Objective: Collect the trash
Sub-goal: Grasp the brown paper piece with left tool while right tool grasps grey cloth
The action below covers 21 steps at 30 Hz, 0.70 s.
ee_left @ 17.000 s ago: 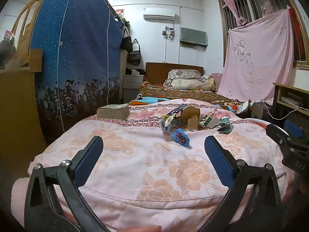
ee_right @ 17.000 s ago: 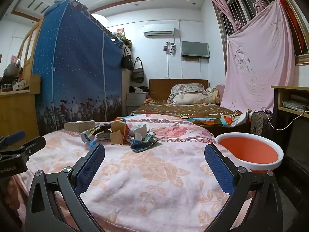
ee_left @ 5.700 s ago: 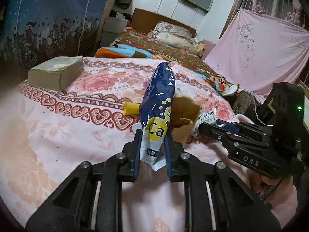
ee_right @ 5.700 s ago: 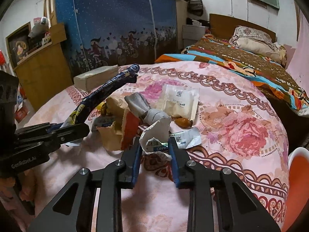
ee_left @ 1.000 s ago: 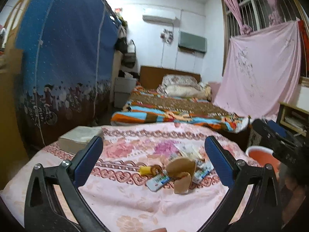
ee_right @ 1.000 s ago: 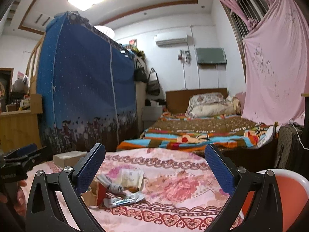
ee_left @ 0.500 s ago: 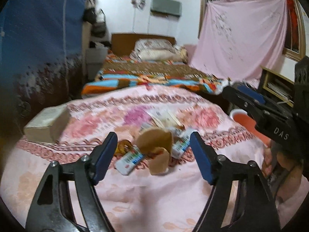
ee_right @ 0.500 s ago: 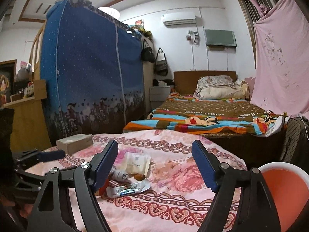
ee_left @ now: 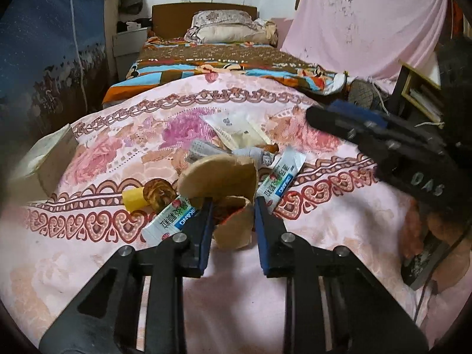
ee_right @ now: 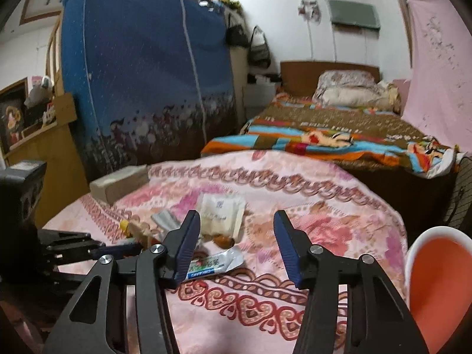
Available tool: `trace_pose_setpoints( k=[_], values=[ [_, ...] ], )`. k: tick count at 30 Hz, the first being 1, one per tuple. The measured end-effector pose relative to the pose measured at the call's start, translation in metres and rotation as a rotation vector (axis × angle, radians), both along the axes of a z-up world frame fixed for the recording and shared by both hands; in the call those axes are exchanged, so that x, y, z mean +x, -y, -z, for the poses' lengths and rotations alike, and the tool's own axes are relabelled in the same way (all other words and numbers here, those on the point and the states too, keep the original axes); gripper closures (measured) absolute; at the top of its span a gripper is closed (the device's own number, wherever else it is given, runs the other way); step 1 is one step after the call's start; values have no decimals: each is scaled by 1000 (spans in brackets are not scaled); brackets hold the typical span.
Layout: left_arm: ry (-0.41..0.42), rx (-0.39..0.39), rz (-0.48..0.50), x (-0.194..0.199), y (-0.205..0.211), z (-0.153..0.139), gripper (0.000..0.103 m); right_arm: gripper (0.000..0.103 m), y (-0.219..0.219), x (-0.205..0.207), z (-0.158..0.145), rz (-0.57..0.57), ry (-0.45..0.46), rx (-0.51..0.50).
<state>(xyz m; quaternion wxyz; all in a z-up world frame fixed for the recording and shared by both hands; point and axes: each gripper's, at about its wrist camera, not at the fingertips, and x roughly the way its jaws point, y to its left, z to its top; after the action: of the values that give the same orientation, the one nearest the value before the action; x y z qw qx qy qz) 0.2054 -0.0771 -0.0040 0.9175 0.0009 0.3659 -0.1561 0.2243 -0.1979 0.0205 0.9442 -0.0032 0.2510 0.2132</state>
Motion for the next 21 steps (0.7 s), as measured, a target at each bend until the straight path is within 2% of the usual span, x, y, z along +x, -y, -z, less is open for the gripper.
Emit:
trace_pose_setpoints(
  k=[6, 9, 12, 17, 21],
  values=[
    [21, -82, -74, -1, -20, -3, 93, 54, -11, 11, 9, -66, -83, -9],
    [12, -128, -130, 0, -33, -2, 93, 62, -17, 19, 15, -115, -139, -10],
    [13, -163, -161, 0, -42, -1, 93, 63, -25, 23, 19, -146, -170, -14],
    [13, -158, -170, 1, -42, -1, 93, 65, -39, 28, 23, -187, -201, -37],
    [11, -149, -169, 2, -41, 0, 93, 72, -48, 34, 30, -209, -245, -70]
  ],
)
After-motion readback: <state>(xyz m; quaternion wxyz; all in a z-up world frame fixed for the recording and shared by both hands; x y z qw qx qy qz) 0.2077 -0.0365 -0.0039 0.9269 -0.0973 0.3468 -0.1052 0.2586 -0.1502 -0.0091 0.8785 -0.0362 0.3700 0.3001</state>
